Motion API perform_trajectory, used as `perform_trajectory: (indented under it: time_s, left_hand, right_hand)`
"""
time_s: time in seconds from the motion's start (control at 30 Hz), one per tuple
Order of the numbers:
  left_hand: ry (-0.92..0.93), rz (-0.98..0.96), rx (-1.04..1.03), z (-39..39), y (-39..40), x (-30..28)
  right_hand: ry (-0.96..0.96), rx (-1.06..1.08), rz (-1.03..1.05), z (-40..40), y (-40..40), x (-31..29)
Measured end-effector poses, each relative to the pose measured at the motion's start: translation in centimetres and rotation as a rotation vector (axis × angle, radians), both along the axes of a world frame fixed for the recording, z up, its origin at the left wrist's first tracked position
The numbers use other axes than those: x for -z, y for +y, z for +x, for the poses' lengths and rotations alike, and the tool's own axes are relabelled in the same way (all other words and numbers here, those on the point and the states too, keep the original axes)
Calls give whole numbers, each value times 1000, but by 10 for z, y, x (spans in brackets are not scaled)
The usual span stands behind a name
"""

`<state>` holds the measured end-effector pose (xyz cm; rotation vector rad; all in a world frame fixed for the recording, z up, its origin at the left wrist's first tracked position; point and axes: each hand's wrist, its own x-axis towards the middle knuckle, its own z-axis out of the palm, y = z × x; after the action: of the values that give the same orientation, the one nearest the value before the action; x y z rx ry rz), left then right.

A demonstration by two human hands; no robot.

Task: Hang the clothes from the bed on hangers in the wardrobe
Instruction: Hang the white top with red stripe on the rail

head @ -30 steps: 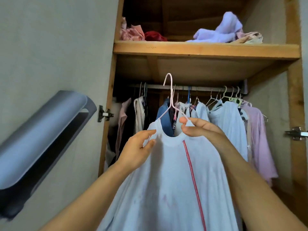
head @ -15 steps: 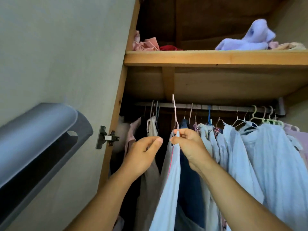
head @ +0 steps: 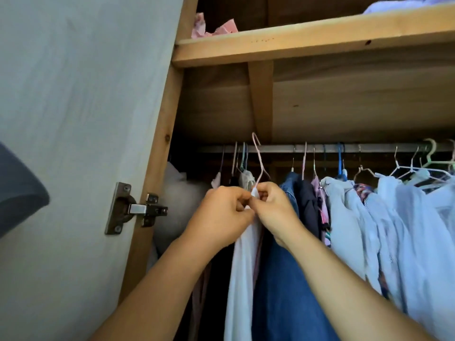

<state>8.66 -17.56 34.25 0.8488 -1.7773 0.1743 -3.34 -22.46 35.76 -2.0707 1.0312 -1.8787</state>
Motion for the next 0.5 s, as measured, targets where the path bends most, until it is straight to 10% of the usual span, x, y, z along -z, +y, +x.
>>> perform_trajectory:
  time_s: [0.27,0.5]
  left_hand:
    - [-163,27,-504,-10,-12,-11]
    - [-317,-47,-754,-36,11,-10]
  right_hand:
    - [-5,-110,-129,-36,-15,4]
    - [296,472,-133,-129,-29,11]
